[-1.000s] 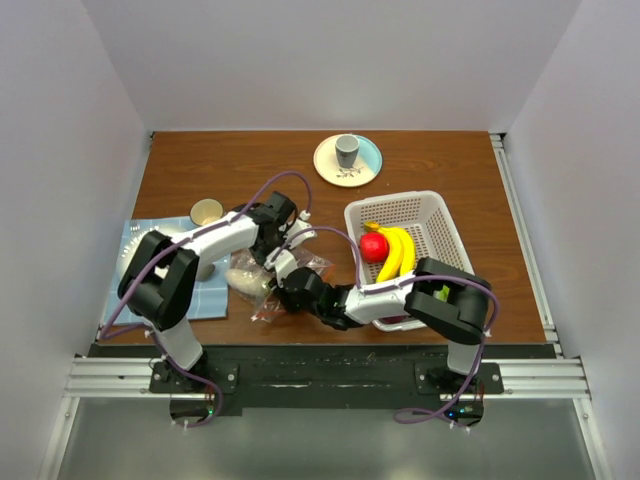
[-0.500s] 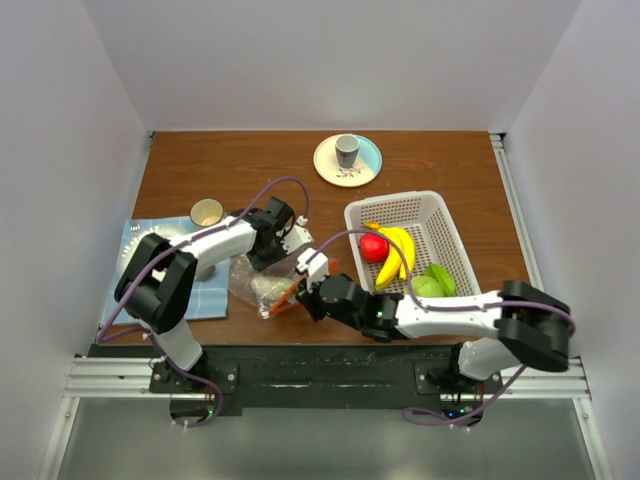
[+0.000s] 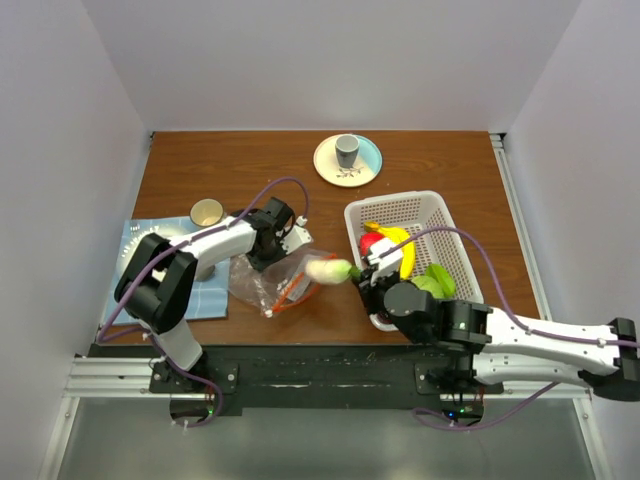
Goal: Open the zip-top bag and remove the fake food
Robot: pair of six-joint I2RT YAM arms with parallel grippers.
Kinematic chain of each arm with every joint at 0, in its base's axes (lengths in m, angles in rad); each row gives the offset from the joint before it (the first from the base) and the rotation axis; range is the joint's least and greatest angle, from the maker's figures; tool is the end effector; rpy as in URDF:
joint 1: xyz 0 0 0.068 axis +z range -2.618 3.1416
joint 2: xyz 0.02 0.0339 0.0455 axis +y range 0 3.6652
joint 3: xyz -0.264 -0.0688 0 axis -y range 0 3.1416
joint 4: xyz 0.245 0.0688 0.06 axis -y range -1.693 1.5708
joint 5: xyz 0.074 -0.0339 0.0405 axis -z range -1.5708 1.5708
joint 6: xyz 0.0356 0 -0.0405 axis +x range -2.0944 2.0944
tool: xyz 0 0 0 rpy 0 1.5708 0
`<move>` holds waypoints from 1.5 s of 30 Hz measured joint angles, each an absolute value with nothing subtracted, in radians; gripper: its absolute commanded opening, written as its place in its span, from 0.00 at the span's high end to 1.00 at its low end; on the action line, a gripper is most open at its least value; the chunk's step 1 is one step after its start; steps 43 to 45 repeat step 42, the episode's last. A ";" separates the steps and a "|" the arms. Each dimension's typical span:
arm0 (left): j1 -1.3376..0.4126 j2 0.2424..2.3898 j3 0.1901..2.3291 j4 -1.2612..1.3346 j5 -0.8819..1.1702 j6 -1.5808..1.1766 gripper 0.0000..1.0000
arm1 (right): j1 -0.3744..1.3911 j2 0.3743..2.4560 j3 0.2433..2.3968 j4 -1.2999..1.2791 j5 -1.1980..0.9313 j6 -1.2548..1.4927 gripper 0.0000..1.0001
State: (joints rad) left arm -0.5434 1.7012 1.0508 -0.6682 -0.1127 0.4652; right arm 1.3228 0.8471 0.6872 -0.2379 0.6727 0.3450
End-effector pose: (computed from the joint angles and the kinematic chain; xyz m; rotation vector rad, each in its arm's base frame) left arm 0.2699 -0.1584 0.1687 1.3744 2.5329 0.1482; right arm 0.0683 0.1792 0.2921 -0.4913 1.8424 0.4776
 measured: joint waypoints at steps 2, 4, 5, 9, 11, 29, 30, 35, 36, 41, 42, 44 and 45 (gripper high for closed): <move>-0.544 1.701 1.052 -0.670 -0.112 0.464 1.00 | 1.317 0.823 0.731 -0.288 0.772 0.332 1.00; -0.544 1.701 1.057 -0.675 -0.111 0.464 1.00 | 1.301 0.823 0.765 -0.315 0.880 0.321 1.00; -0.544 1.701 1.061 -0.677 -0.111 0.464 1.00 | 1.290 0.825 0.771 -0.324 0.926 0.320 1.00; -0.543 1.681 1.081 -0.679 -0.109 0.463 1.00 | 1.205 0.858 0.772 -0.408 1.119 0.360 1.00; -0.544 1.665 1.097 -0.684 -0.102 0.459 1.00 | 1.172 0.869 0.772 -0.466 1.182 0.409 1.00; -0.544 1.515 1.309 -0.737 0.070 0.399 0.00 | 1.126 1.103 0.971 -0.901 1.187 0.778 0.01; -0.544 1.512 1.309 -0.738 0.079 0.396 0.00 | 1.125 1.110 0.977 -0.900 1.174 0.776 0.01; -0.541 1.466 1.309 -0.729 0.130 0.372 0.00 | 1.125 1.158 1.013 -0.875 1.097 0.746 0.01; -0.538 1.452 1.309 -0.720 0.138 0.366 0.00 | 1.125 1.179 1.031 -0.874 1.088 0.739 0.01; -0.501 1.403 1.308 -0.683 0.178 0.350 0.00 | 1.125 1.245 1.088 -0.831 1.071 0.694 0.01; -0.489 1.402 1.304 -0.673 0.186 0.348 0.00 | 1.125 1.243 1.088 -0.823 1.068 0.685 0.01; -0.489 1.402 1.304 -0.673 0.186 0.348 0.00 | 1.125 1.243 1.088 -0.823 1.068 0.685 0.01; -0.489 1.402 1.304 -0.673 0.186 0.348 0.00 | 1.125 1.243 1.088 -0.823 1.068 0.685 0.01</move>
